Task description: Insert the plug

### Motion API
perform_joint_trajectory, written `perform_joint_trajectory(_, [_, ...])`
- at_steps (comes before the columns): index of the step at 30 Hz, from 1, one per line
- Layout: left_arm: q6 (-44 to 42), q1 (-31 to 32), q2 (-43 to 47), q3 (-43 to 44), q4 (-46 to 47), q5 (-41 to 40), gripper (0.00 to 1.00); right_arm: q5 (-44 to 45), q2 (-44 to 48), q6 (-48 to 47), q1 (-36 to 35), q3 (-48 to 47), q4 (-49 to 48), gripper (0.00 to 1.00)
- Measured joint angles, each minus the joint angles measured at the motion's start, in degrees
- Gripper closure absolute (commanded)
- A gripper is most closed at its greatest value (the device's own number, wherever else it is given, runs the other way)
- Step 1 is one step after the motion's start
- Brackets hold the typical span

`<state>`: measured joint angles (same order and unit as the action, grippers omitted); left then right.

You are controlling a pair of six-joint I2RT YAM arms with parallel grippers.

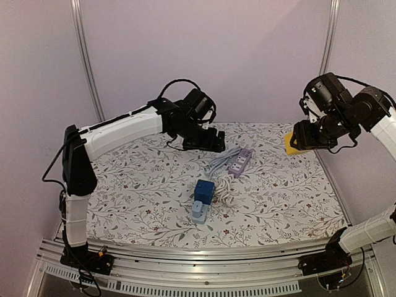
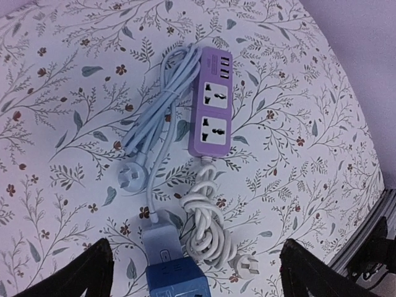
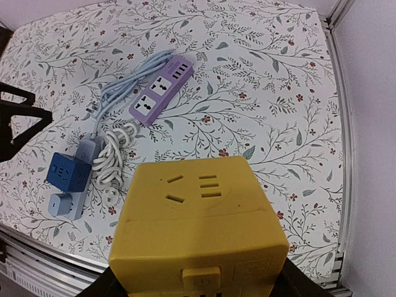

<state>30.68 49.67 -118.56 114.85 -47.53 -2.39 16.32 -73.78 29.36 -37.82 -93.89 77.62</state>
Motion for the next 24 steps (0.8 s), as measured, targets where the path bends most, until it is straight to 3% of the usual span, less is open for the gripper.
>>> perform_joint_trajectory(8, [-1.4, 1.4, -17.0, 14.6, -0.2, 2.0, 0.13, -1.7, 3.5, 7.9, 0.0, 3.4, 0.1, 1.00])
perform_joint_trajectory(24, [-5.2, 3.0, -29.7, 21.6, 5.6, 1.7, 0.23, -10.1, 5.1, 15.6, 0.0, 8.5, 0.4, 1.00])
